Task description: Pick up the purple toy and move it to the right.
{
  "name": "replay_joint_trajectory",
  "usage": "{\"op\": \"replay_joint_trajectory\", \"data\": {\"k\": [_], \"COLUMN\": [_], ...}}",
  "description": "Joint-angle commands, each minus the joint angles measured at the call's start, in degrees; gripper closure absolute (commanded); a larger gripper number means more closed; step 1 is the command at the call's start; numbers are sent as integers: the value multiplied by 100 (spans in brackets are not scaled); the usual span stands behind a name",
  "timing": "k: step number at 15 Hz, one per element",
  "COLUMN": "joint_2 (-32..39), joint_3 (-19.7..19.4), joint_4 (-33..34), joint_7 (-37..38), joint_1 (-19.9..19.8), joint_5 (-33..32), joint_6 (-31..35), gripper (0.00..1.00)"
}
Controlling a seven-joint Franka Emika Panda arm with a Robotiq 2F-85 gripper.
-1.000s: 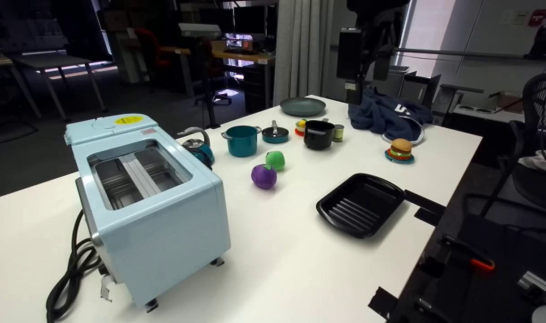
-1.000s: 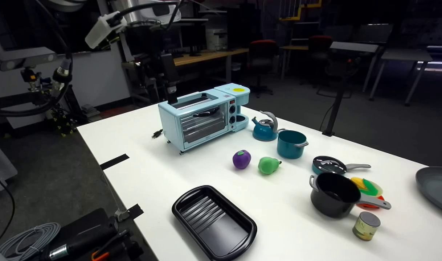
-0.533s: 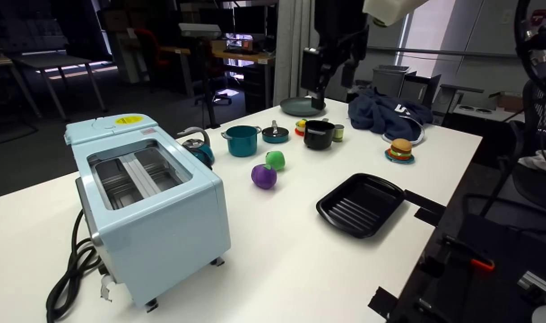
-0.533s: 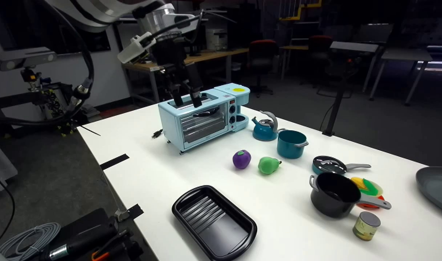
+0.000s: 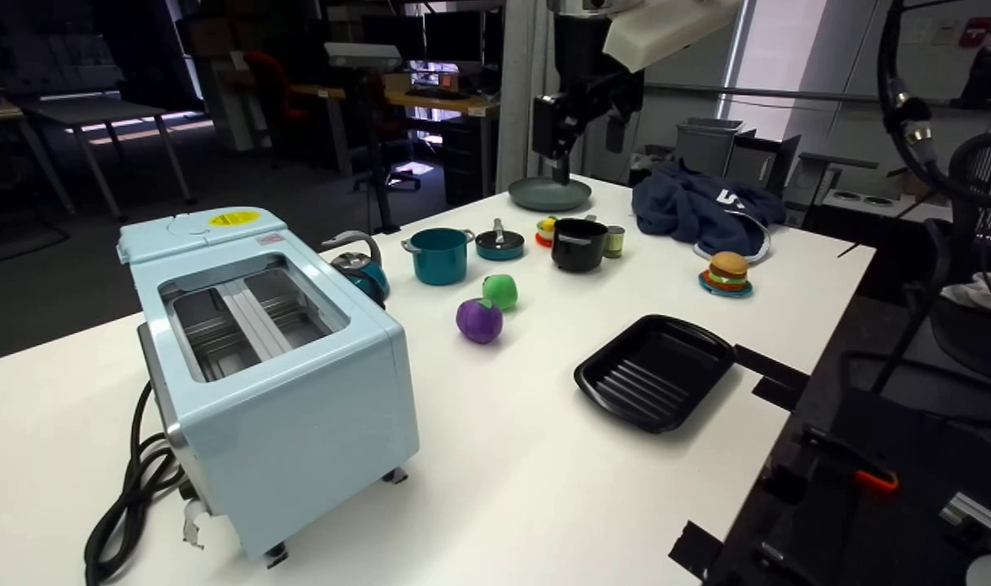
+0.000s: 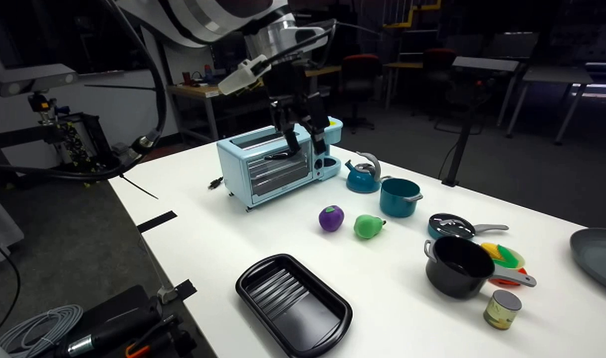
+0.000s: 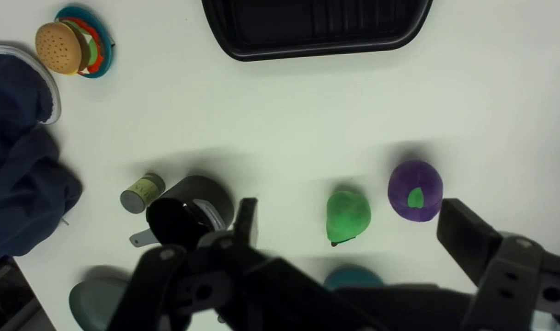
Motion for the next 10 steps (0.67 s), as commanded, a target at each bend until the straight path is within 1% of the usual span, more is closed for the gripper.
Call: {"op": "replay_joint_trajectory", "data": {"k": [1,6,9,10], "joint_2": [2,1,296,420], "joint_3": [-123,-116,-125,-171], "joint_4": [60,102,330,468], "joint_7": [-42,-59,28,-125], "joint_1": [45,44,26,16], "joint_5": [-8,-9,-55,-3], "joint_6": [-27,-73,167,251], "gripper": [0,0,0,0]}}
